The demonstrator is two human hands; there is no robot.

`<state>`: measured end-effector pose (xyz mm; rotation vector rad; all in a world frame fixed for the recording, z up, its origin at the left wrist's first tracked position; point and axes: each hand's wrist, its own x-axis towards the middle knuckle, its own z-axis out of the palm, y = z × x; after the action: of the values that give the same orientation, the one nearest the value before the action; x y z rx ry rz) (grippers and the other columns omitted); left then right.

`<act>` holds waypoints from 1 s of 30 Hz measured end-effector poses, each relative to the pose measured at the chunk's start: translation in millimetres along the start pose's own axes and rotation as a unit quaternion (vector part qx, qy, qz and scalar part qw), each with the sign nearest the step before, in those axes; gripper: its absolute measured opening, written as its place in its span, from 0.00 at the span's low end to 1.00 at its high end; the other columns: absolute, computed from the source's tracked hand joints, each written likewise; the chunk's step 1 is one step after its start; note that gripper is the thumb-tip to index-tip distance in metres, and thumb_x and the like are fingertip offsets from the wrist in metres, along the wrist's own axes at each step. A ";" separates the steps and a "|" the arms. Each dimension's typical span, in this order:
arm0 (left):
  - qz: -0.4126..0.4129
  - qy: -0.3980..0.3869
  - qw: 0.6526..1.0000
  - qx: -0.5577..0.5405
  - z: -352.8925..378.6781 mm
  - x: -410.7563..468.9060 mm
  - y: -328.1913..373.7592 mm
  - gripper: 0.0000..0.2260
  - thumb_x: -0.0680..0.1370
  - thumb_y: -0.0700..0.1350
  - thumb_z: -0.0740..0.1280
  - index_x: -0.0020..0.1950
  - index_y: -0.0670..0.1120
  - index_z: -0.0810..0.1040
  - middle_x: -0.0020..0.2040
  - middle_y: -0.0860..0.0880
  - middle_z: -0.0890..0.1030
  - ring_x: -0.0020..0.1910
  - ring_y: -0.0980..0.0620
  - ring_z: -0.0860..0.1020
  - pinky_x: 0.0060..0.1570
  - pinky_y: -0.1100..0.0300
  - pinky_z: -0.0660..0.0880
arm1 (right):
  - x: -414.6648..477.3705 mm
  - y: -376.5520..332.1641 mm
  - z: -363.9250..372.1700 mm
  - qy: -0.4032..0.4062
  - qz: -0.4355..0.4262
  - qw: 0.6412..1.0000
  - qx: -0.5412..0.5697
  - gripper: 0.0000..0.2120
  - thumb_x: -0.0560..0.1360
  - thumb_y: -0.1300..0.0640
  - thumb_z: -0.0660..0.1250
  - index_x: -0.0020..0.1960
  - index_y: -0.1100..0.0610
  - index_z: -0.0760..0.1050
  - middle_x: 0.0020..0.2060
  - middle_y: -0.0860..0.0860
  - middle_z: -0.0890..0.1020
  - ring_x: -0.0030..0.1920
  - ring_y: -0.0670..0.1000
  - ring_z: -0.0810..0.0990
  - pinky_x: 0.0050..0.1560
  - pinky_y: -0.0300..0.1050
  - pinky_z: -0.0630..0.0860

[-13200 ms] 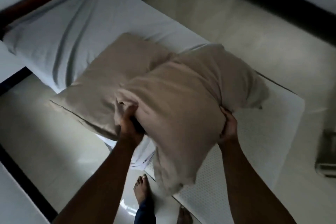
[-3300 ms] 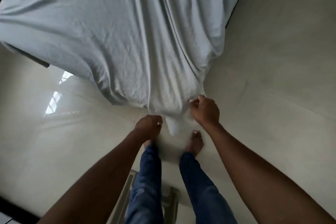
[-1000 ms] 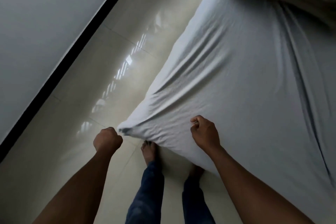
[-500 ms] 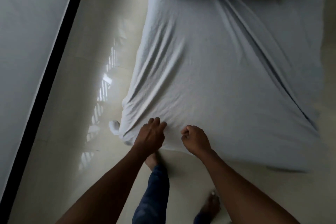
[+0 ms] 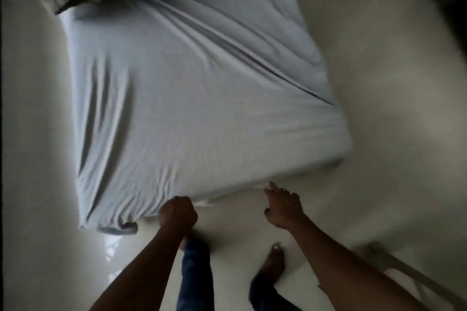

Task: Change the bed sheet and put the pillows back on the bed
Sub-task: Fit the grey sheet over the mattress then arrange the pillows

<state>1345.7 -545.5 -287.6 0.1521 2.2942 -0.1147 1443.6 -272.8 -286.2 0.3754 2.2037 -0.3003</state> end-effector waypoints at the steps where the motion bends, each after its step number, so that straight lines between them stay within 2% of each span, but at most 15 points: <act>1: 0.015 -0.013 1.000 0.003 1.1 -9.0 17.7 0.13 0.76 0.46 0.63 0.58 0.46 0.80 0.60 0.44 0.82 0.59 0.44 0.81 0.54 0.57 0.77 | -5.9 15.8 -3.2 -0.004 0.008 1.000 0.019 0.33 0.80 0.49 0.62 0.81 0.51 0.55 0.82 0.52 0.55 0.76 0.58 0.64 0.74 0.59 0.63; 3: 0.037 -0.023 0.999 0.018 -0.5 -26.6 66.4 0.13 0.77 0.47 0.62 0.59 0.47 0.80 0.61 0.45 0.81 0.60 0.45 0.80 0.56 0.57 0.76 | -20.7 56.4 -16.8 0.006 0.034 0.996 0.080 0.32 0.80 0.48 0.62 0.81 0.52 0.57 0.79 0.53 0.63 0.76 0.57 0.64 0.75 0.57 0.62; 6: 0.067 -0.010 0.997 0.022 -14.6 -47.2 144.4 0.12 0.77 0.47 0.62 0.57 0.47 0.79 0.59 0.46 0.81 0.57 0.46 0.81 0.54 0.57 0.77 | -41.2 119.2 -46.4 0.029 0.075 0.987 0.142 0.30 0.79 0.48 0.63 0.79 0.53 0.62 0.75 0.53 0.70 0.74 0.57 0.68 0.71 0.54 0.67; 11: 0.159 0.029 0.987 -0.025 -56.2 -44.4 266.3 0.12 0.78 0.51 0.62 0.56 0.47 0.79 0.58 0.46 0.82 0.57 0.46 0.81 0.53 0.57 0.76 | -47.7 216.0 -108.7 0.069 0.107 0.978 0.167 0.23 0.76 0.49 0.65 0.70 0.54 0.71 0.66 0.54 0.77 0.67 0.58 0.75 0.64 0.50 0.74; 14: 0.214 0.077 0.970 -0.092 -79.2 -18.9 322.0 0.16 0.80 0.54 0.63 0.65 0.51 0.79 0.63 0.47 0.81 0.62 0.46 0.79 0.59 0.57 0.75 | -18.2 253.2 -143.9 0.101 0.107 0.970 0.193 0.22 0.76 0.49 0.67 0.68 0.53 0.73 0.66 0.54 0.78 0.66 0.57 0.76 0.64 0.49 0.74; 16: 0.235 0.067 0.965 -0.090 -85.7 5.0 344.5 0.23 0.81 0.54 0.62 0.76 0.53 0.69 0.74 0.44 0.71 0.71 0.43 0.72 0.68 0.54 0.70 | 9.8 264.6 -159.5 0.120 0.103 0.957 0.241 0.24 0.76 0.51 0.67 0.71 0.53 0.71 0.67 0.53 0.77 0.67 0.56 0.75 0.65 0.48 0.73; 18: 0.222 -0.013 0.974 -0.050 -84.0 38.3 356.3 0.29 0.82 0.56 0.61 0.82 0.56 0.57 0.82 0.40 0.54 0.77 0.36 0.61 0.74 0.46 0.64 | 45.9 269.6 -166.4 0.121 0.083 0.951 0.272 0.29 0.76 0.52 0.68 0.75 0.53 0.66 0.71 0.54 0.74 0.70 0.56 0.73 0.68 0.49 0.71; 19: 0.212 -0.056 0.976 -0.010 -82.7 56.7 361.8 0.31 0.82 0.56 0.62 0.82 0.58 0.53 0.82 0.39 0.49 0.78 0.34 0.57 0.75 0.43 0.62 | 65.2 271.0 -166.2 0.107 0.069 0.953 0.275 0.31 0.76 0.53 0.68 0.77 0.54 0.63 0.73 0.54 0.71 0.71 0.57 0.71 0.69 0.49 0.69; 20: 0.211 -0.081 0.974 0.035 -81.2 69.6 367.5 0.30 0.81 0.55 0.62 0.82 0.58 0.55 0.82 0.38 0.50 0.78 0.34 0.59 0.75 0.44 0.62 | 80.1 271.6 -163.7 0.090 0.058 0.960 0.258 0.32 0.76 0.52 0.68 0.78 0.55 0.62 0.74 0.55 0.70 0.72 0.57 0.70 0.70 0.49 0.68; 21: 0.215 -0.083 0.970 0.076 -84.9 76.9 375.0 0.28 0.80 0.54 0.62 0.80 0.56 0.61 0.80 0.38 0.57 0.75 0.35 0.64 0.73 0.46 0.65 | 91.9 273.0 -160.8 0.082 0.048 0.971 0.220 0.31 0.76 0.52 0.68 0.77 0.55 0.63 0.73 0.55 0.69 0.71 0.58 0.70 0.69 0.48 0.68; 23: 0.219 -0.060 0.969 0.093 -101.9 95.8 396.6 0.21 0.79 0.55 0.62 0.71 0.53 0.74 0.70 0.43 0.74 0.67 0.42 0.75 0.65 0.50 0.74 | 119.6 281.8 -163.7 0.089 0.028 0.987 0.133 0.24 0.76 0.51 0.67 0.70 0.55 0.70 0.67 0.54 0.71 0.65 0.58 0.74 0.63 0.49 0.73; 24: 0.219 -0.046 0.971 0.083 -115.3 104.2 407.4 0.20 0.79 0.57 0.61 0.68 0.52 0.76 0.67 0.45 0.77 0.64 0.44 0.77 0.63 0.52 0.75 | 129.9 287.2 -171.4 0.090 0.026 0.988 0.124 0.19 0.75 0.51 0.66 0.65 0.54 0.73 0.64 0.54 0.73 0.62 0.58 0.77 0.59 0.49 0.75; 26: 0.199 -0.017 0.979 0.049 -142.7 121.7 419.7 0.19 0.79 0.57 0.61 0.68 0.52 0.77 0.66 0.46 0.78 0.65 0.44 0.77 0.62 0.53 0.73 | 148.2 299.0 -191.1 0.069 0.033 0.986 0.148 0.11 0.76 0.52 0.64 0.56 0.54 0.77 0.57 0.53 0.79 0.57 0.58 0.80 0.53 0.46 0.74; 28: 0.163 -0.006 0.986 -0.012 -166.1 137.8 422.6 0.20 0.80 0.56 0.61 0.70 0.52 0.75 0.68 0.45 0.77 0.67 0.44 0.76 0.64 0.55 0.72 | 161.6 314.4 -215.3 0.029 0.055 0.982 0.180 0.10 0.78 0.51 0.63 0.53 0.54 0.79 0.55 0.53 0.82 0.56 0.57 0.81 0.52 0.44 0.74; 30: 0.141 -0.013 0.987 -0.073 -184.5 148.3 423.1 0.28 0.78 0.60 0.58 0.76 0.51 0.70 0.72 0.46 0.75 0.71 0.46 0.73 0.68 0.57 0.68 | 176.6 328.4 -243.9 0.019 0.065 0.981 0.179 0.11 0.78 0.50 0.63 0.53 0.54 0.80 0.55 0.53 0.83 0.57 0.57 0.81 0.52 0.44 0.73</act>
<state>1174.1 -92.1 -290.3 0.3937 2.2206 0.1968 1285.2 143.2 -306.4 0.7242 2.1473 -0.6254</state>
